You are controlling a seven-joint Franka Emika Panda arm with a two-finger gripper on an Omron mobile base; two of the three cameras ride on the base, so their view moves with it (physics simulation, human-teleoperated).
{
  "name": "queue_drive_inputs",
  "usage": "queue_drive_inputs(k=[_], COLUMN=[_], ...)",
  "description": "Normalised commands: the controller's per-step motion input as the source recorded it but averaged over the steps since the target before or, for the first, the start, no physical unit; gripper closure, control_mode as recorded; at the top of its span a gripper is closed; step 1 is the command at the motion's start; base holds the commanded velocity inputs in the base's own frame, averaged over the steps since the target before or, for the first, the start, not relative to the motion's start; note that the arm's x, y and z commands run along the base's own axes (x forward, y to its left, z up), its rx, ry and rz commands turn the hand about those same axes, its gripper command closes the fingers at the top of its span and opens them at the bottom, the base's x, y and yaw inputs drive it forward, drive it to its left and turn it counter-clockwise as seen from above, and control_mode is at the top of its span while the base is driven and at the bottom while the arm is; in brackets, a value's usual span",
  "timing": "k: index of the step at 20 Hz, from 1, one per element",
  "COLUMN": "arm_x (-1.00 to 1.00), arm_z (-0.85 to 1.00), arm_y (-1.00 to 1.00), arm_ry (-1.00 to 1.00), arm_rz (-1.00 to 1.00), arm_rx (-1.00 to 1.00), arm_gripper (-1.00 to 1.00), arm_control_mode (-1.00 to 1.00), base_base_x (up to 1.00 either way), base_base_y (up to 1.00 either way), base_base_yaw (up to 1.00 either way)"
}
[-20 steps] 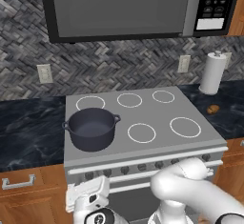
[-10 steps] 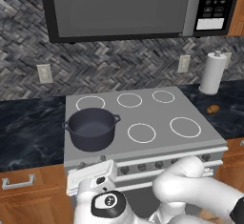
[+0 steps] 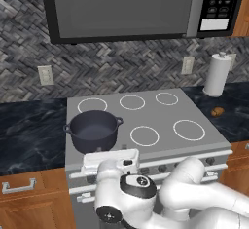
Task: Turn on the burner for the pot on the stove. Wait thirty seconds for the pot to heat up. Then add the potato to the pot.
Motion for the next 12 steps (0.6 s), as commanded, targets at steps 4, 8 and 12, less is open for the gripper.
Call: queue_drive_inputs(k=[4, 8, 12], arm_x=[0.22, 0.24, 0.38], arm_z=[0.44, 0.31, 0.08], arm_y=[-0.61, -0.55, -0.45], arm_ry=[0.31, 0.52, 0.67], arm_rz=[0.0, 0.0, 0.0], arm_rx=[0.38, 0.29, 0.16], arm_gripper=[-1.0, -1.0, -1.0], arm_control_mode=[-1.0, -1.0, -1.0], base_base_x=[0.0, 0.0, 0.0], base_base_y=[0.0, 0.0, 0.0], base_base_yaw=[0.0, 0.0, 0.0])
